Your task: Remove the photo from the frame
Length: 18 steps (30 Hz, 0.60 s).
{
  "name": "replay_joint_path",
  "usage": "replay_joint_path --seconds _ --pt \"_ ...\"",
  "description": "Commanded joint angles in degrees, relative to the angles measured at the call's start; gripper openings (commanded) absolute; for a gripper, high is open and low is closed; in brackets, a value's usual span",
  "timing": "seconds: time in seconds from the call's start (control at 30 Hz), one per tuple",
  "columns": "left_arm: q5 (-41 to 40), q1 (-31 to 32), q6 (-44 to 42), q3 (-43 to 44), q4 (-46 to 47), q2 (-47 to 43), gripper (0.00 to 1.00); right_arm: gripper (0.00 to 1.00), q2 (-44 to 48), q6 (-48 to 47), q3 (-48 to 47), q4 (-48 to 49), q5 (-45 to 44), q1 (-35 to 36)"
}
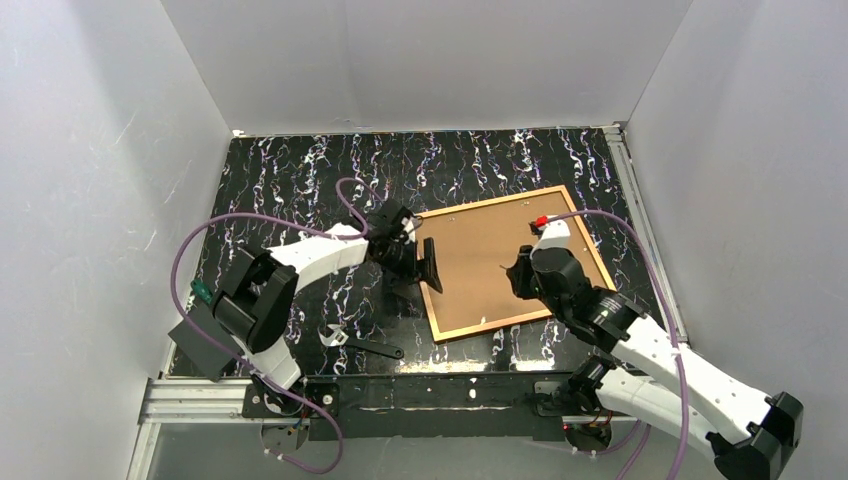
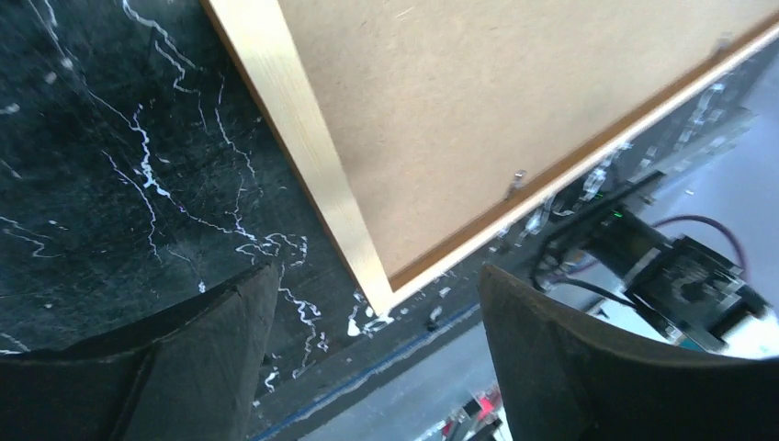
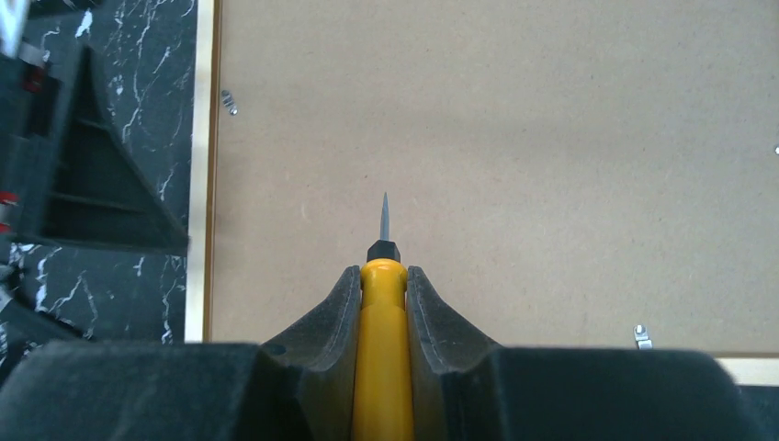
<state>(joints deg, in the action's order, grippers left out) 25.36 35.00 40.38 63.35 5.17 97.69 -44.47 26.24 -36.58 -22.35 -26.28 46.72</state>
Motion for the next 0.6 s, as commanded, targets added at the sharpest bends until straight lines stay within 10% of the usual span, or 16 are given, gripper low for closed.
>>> replay_joint_path --seconds 0.0,0.2,0.57 --pt "-7.4 4.0 3.3 -4.5 1.6 -0.9 0.76 0.01 4.1 5.0 -1.0 -4.9 1.8 -0.2" --pt "-18.6 10.2 6.9 -6.9 1.3 -0.1 0.49 0.01 6.5 6.9 -1.7 -7.9 2.4 -0.2" --pt "-21.1 9.1 -5.5 -0.6 -11.4 8.7 0.31 0.01 7.3 9.4 -0.8 -7.8 4.1 -0.2"
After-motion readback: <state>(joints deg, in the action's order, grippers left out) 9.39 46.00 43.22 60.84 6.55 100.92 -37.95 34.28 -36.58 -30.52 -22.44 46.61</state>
